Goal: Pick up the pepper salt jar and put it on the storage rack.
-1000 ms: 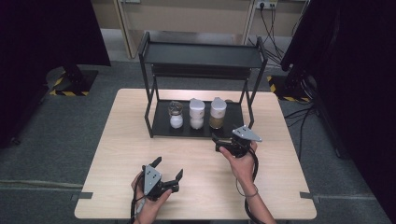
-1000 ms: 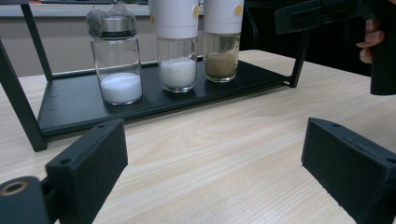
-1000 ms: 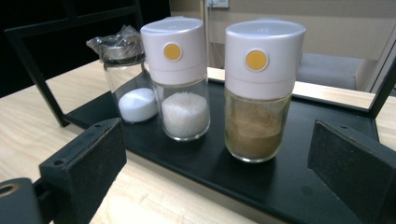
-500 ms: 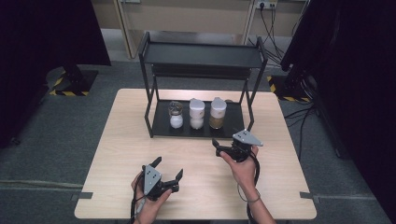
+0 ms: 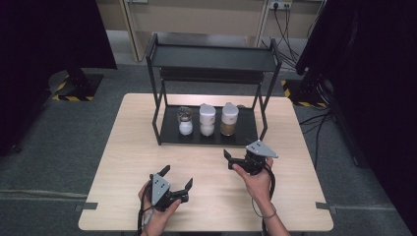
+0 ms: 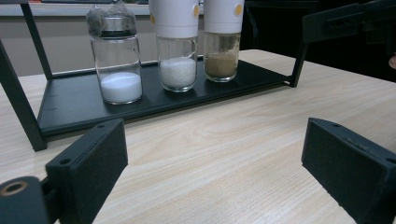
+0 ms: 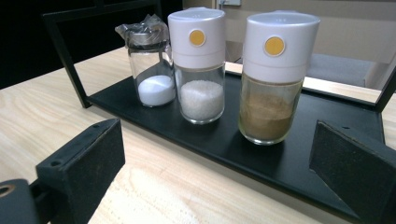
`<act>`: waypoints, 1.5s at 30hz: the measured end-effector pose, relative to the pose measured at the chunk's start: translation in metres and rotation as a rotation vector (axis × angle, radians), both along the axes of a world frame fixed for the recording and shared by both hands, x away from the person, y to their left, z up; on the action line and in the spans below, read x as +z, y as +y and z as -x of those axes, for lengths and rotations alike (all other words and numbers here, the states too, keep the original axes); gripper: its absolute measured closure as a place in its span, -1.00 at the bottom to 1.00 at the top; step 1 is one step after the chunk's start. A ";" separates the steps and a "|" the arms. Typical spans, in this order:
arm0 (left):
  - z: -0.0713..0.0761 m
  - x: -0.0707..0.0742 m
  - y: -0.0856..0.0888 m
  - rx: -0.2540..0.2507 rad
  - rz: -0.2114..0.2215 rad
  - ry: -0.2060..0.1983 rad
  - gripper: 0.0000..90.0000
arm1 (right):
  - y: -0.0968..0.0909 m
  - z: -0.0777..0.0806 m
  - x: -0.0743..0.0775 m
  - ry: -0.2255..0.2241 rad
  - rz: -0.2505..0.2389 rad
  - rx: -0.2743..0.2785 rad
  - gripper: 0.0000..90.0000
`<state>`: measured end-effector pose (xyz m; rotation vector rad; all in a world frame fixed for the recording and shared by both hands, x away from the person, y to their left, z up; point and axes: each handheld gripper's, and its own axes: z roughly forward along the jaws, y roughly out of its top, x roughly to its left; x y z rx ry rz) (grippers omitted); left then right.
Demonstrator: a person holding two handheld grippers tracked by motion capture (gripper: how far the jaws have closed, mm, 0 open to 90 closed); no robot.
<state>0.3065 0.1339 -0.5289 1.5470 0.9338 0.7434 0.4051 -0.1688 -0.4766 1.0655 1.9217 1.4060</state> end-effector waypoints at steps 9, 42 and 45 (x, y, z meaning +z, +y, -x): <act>0.000 0.000 0.000 0.002 0.001 0.000 -0.86 | -0.005 0.008 -0.001 0.002 0.002 0.006 -0.92; 0.000 0.000 0.000 0.004 0.004 0.002 -0.86 | -0.029 0.042 -0.008 -0.006 0.005 -0.003 -0.93; 0.000 0.000 0.000 0.004 0.005 0.002 -0.86 | -0.031 0.045 -0.010 -0.008 0.005 -0.001 -0.93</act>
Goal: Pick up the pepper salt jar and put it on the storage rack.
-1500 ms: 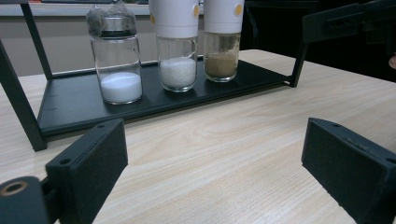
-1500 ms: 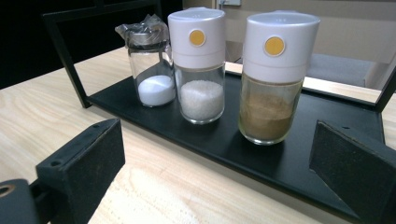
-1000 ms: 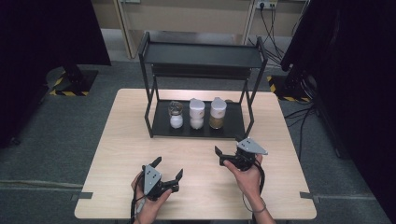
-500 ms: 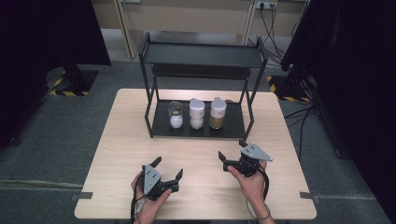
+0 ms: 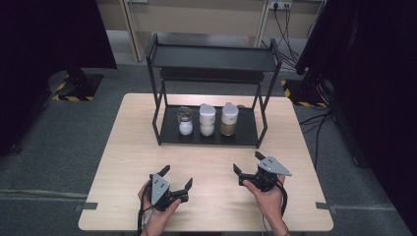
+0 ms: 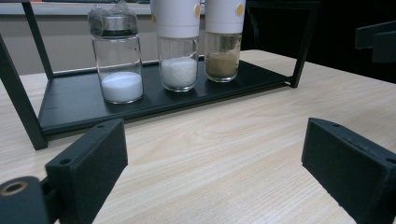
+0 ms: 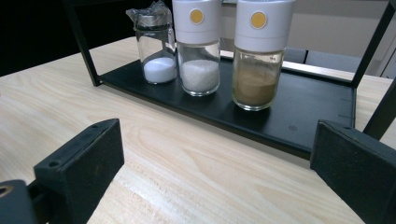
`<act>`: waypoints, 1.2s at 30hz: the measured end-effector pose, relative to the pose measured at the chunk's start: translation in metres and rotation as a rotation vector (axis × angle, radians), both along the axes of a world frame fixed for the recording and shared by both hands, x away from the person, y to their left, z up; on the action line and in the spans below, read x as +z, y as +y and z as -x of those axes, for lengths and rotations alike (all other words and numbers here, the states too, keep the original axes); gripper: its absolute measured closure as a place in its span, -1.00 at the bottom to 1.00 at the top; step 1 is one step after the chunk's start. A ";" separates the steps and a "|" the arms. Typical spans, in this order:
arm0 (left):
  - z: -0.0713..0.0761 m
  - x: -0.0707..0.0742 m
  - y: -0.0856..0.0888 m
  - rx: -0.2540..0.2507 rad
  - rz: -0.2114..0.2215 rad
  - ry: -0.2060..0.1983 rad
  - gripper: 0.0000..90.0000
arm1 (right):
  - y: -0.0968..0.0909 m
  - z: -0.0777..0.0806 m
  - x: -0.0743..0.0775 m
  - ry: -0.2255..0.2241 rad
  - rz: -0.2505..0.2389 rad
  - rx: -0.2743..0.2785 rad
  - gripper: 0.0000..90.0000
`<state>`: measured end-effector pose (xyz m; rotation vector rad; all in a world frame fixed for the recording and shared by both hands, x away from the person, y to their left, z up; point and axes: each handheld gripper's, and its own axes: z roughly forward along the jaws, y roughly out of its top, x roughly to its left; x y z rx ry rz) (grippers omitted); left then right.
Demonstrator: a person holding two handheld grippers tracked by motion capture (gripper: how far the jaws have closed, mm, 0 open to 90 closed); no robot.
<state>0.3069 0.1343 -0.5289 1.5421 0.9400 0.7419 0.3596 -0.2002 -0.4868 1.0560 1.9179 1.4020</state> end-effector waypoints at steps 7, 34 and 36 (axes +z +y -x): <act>0.000 0.000 0.000 0.000 -0.001 -0.001 -0.86 | -0.006 0.006 -0.003 0.002 -0.002 0.001 -0.93; 0.000 0.000 0.000 0.003 0.002 0.000 -0.86 | -0.023 0.029 -0.012 -0.002 -0.007 -0.007 -0.93; 0.000 0.000 0.000 0.002 0.002 0.000 -0.86 | -0.024 0.031 -0.012 -0.002 -0.010 -0.009 -0.93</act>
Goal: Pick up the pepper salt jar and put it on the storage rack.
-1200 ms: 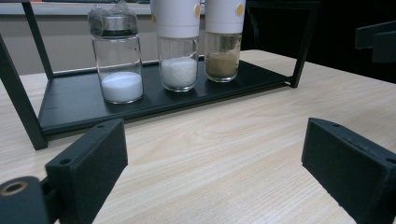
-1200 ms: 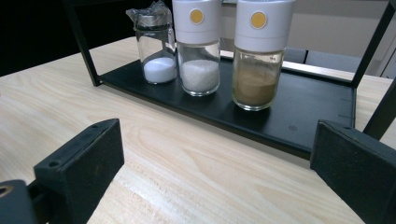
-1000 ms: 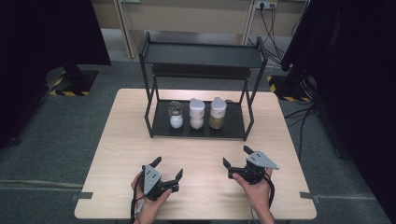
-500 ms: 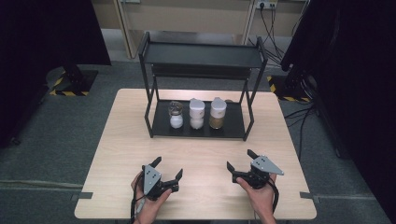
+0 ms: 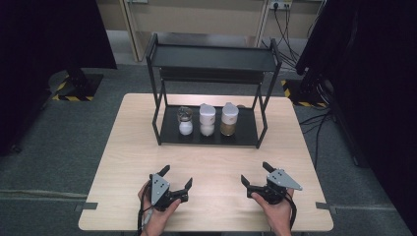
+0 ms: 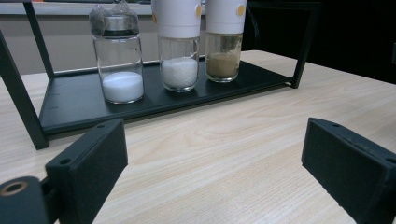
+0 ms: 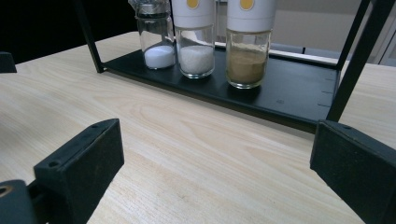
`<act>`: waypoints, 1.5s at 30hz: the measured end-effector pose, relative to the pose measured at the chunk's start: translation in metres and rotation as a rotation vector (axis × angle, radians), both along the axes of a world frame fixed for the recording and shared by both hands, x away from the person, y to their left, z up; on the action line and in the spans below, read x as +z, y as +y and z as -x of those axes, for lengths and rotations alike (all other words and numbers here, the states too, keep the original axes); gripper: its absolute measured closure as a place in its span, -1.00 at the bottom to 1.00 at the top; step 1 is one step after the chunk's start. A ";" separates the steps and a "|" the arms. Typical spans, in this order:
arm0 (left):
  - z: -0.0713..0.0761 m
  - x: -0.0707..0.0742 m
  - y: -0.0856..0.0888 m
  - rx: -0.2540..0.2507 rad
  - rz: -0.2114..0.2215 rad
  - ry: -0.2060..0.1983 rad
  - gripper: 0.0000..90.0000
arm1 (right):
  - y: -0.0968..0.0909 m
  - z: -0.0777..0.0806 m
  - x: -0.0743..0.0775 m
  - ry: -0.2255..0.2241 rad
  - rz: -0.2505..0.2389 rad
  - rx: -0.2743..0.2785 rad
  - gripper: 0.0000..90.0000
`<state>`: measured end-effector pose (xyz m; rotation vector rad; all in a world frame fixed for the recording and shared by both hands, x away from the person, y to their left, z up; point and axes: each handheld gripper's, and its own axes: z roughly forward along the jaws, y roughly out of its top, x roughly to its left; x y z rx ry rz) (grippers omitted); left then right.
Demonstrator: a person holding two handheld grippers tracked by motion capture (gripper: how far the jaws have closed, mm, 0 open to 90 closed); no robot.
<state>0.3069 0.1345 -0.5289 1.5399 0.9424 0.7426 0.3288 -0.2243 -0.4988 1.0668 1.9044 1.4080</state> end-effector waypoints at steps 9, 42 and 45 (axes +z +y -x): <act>0.000 0.000 0.000 0.001 0.003 0.001 -0.86 | -0.006 0.006 -0.002 -0.003 -0.004 -0.014 -0.93; -0.001 0.000 0.001 0.007 0.012 0.009 -0.86 | -0.033 0.015 -0.018 -0.006 0.002 -0.087 -0.93; -0.001 0.000 0.001 0.007 0.013 0.009 -0.86 | -0.033 0.015 -0.021 -0.003 0.003 -0.088 -0.93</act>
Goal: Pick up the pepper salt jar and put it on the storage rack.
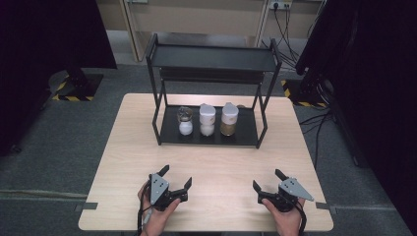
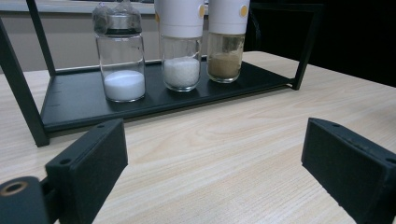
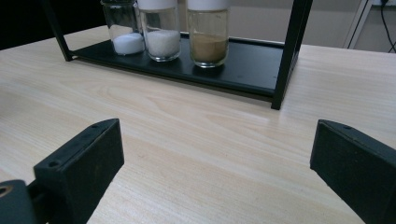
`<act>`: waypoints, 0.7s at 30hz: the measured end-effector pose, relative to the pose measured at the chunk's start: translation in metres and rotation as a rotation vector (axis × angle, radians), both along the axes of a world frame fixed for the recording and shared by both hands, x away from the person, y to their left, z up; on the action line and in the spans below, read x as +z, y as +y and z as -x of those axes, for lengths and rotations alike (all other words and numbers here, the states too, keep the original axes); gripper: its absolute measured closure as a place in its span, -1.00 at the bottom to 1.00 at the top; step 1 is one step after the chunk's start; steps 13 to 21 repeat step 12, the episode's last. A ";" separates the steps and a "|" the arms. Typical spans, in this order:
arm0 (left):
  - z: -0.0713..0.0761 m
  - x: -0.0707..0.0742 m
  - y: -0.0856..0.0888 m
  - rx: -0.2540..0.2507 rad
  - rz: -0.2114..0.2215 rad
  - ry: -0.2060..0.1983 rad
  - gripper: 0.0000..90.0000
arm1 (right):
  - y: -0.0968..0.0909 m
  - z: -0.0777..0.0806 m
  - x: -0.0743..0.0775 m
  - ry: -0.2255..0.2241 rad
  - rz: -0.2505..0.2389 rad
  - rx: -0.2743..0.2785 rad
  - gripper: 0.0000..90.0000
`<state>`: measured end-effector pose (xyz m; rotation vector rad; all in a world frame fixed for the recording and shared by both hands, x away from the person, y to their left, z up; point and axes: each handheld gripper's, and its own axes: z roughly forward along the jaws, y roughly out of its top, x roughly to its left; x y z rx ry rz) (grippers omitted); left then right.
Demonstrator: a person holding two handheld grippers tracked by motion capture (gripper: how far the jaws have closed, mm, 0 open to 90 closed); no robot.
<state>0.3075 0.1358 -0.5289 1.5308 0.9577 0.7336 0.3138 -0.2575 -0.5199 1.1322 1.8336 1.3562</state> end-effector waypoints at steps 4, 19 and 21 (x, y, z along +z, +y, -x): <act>0.000 0.000 0.000 0.000 0.000 0.002 -0.86 | 0.000 0.000 -0.002 0.000 -0.004 -0.003 -0.93; -0.001 0.000 0.000 0.000 0.002 0.005 -0.86 | -0.001 0.001 -0.002 -0.001 -0.011 -0.004 -0.93; -0.001 0.000 0.000 0.000 0.002 0.005 -0.86 | -0.001 0.001 -0.002 -0.001 -0.011 -0.004 -0.93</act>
